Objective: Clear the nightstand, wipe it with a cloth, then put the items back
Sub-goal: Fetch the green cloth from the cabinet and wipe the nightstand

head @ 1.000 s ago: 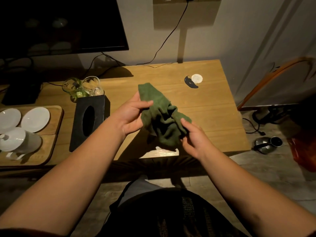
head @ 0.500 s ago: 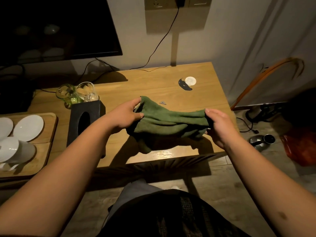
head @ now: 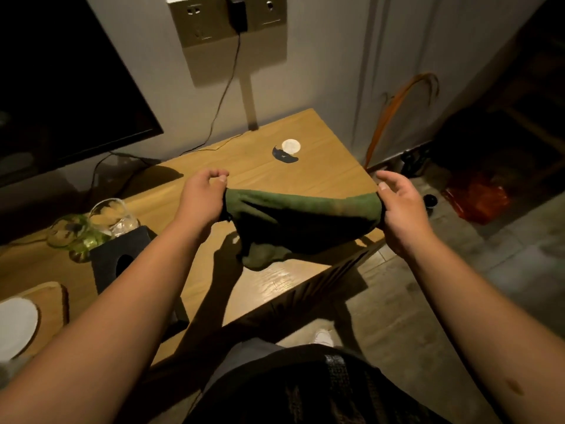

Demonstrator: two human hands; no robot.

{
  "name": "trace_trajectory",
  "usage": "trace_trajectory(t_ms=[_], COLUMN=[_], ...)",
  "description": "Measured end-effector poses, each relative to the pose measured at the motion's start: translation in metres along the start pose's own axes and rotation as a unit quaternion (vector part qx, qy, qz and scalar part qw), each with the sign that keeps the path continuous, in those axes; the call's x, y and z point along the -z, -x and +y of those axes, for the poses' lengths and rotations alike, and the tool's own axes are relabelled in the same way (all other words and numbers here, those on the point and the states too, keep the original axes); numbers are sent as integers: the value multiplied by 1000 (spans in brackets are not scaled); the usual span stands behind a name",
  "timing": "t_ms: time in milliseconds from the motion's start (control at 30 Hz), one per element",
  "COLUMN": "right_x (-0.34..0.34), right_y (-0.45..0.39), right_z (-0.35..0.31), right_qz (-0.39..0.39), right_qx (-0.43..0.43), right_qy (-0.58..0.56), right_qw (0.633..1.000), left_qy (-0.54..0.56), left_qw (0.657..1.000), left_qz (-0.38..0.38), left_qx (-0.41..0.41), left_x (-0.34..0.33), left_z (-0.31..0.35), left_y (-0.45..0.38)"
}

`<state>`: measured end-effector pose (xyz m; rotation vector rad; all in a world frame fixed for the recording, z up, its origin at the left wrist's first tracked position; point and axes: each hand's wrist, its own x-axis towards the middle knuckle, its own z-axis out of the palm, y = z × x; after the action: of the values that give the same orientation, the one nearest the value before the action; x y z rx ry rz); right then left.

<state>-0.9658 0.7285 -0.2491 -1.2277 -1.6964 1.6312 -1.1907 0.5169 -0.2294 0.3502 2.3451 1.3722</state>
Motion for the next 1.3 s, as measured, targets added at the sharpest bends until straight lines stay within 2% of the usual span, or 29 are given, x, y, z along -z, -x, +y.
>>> trace_trajectory(t_ms=[67,133,167,233,267,333,400,467,533,567,633,700,767,833,933,1033,1100,1200,1233,1300], right_x=[7,18,23,34,38,46,60,77,97,103,116,126,135,139,136,133,128,120,119,123], right_y=[24,52,64,86,96,119,144,173,209,223,262,293,330,370,436,502,548,615,646,691], right_z=[-2,-6,-8,-11,-10,-7,-3,1,6,9,16,25,37,50,75,98,112,129,137,147], right_qz=[-6,-50,-71,-65,-48,7,72,111,140,149,192,218,226,230,257,310,370,448,462,436], right_qx=[1,19,37,64,67,66,61,42,14,3,-46,-117,-195,-241,-284,-302,-295,-290,-279,-220], right_qy=[-20,-29,22,223,324,446,474,485,488,476,438,428,431,396,324,216,72,-156,-227,-385], right_qw=[1000,998,997,970,943,893,875,866,862,867,877,869,852,856,865,875,878,831,810,783], left_qy=[152,206,217,204,164,-34,-207,-262,-264,-256,-219,-191,-201,-235,-226,-219,-224,-237,-234,-237], left_qw=[982,957,945,926,927,938,889,839,803,798,797,807,792,758,701,636,585,476,427,360], left_qz=[-84,-184,-231,-312,-336,-318,-265,-236,-245,-258,-335,-432,-509,-558,-647,-711,-734,-748,-754,-743], left_qx=[77,92,82,50,18,-134,-309,-414,-475,-481,-453,-354,-271,-241,-200,-205,-263,-398,-442,-512], left_x=[1,2,3,2,-1,-10,-26,-41,-60,-67,-86,-103,-122,-134,-138,-130,-123,-109,-102,-95], left_z=[7,12,14,19,21,27,30,34,40,42,47,48,43,36,16,-12,-34,-63,-73,-84], left_y=[0,0,0,1,2,8,18,35,57,66,98,135,180,231,318,411,471,550,579,616])
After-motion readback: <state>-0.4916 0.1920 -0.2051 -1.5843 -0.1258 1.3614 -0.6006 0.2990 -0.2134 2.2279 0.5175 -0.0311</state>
